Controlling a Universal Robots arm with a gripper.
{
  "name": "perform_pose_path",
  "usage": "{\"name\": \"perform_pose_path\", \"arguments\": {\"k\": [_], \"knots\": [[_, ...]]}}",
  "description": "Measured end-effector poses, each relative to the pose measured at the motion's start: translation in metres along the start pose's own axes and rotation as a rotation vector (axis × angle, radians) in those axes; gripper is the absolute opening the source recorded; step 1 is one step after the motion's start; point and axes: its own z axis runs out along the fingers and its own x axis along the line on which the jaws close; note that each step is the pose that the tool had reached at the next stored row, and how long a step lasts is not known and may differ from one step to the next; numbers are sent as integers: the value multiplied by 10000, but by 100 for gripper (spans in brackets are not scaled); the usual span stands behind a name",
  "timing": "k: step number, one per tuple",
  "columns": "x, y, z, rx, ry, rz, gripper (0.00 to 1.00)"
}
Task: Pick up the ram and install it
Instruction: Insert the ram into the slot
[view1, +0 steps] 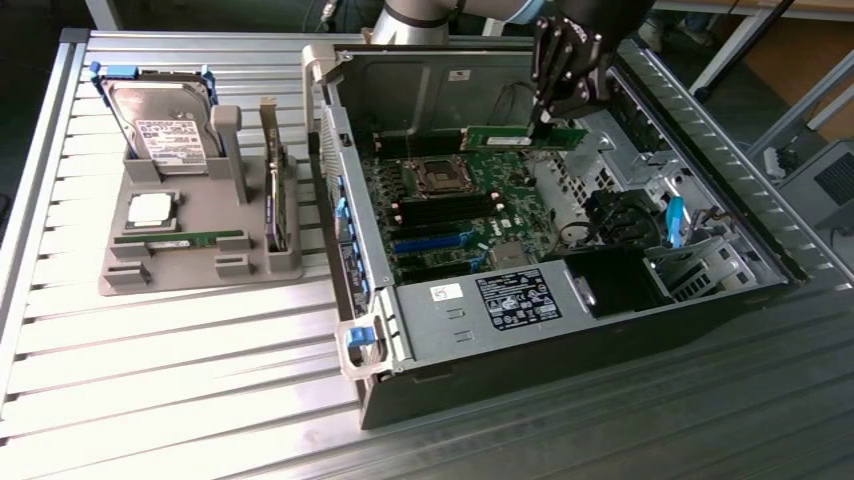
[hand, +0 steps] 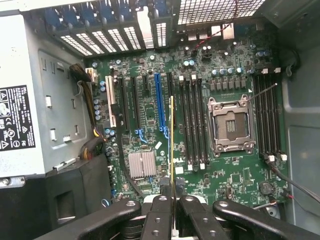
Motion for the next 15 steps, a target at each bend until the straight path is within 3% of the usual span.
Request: {"name": "perform_pose_path", "arguments": {"k": [15], "knots": [[-4, -2, 91, 0, 0, 0, 11]]}}
